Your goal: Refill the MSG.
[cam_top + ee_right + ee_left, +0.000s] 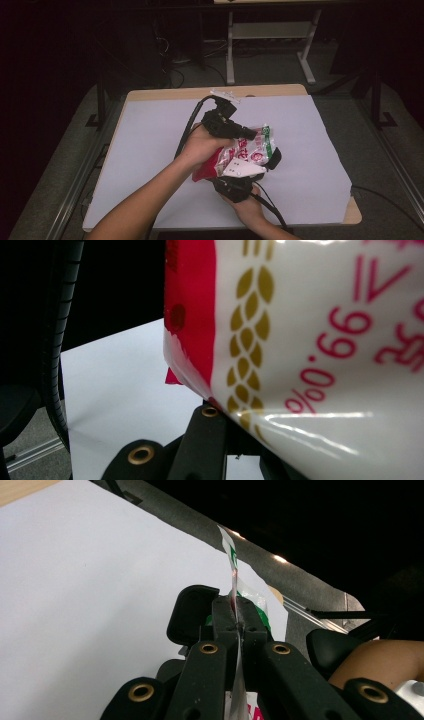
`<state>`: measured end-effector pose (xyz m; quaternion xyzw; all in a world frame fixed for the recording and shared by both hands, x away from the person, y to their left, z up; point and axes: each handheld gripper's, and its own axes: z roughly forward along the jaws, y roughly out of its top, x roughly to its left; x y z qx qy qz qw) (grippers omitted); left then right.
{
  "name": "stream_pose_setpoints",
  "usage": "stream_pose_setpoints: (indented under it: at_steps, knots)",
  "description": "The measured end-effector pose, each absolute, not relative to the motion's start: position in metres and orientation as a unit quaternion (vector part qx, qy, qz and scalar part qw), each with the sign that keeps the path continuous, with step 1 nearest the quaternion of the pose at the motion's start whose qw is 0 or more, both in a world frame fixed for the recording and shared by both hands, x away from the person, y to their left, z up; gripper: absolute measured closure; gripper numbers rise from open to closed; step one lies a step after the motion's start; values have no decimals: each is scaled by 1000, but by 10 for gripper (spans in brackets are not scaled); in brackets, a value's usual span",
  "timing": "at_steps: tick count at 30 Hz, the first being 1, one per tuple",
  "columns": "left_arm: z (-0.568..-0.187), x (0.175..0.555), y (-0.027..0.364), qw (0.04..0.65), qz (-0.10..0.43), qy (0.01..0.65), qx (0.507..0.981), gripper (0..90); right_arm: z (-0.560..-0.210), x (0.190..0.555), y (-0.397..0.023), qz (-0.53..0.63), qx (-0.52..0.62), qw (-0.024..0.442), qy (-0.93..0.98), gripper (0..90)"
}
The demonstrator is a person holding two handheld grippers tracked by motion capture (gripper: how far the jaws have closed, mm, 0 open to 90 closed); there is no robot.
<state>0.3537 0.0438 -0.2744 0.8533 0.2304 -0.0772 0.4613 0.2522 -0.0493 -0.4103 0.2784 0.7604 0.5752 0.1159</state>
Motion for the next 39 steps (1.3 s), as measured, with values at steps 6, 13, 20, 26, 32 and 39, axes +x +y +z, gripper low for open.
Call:
stream_pose_setpoints:
  at_steps: [6,13,20,26,32,39]
  knots:
    - [-275,354,43,459,-76,233,854,900,-411,253,-49,575,278,115,761,900]
    - [-276,355,42,459,-78,236,853,900,-411,253,-49,575,278,115,761,900]
    - [-276,355,41,461,-79,236,852,900,-411,253,-49,575,278,116,761,900]
    - [-277,355,41,461,-79,236,852,900,-411,252,-49,576,277,116,761,900]
    - [-277,355,42,460,-79,235,852,900,-411,253,-49,576,277,116,761,900]
    - [-277,355,41,462,-79,238,851,900,-410,252,-49,576,277,115,760,900]
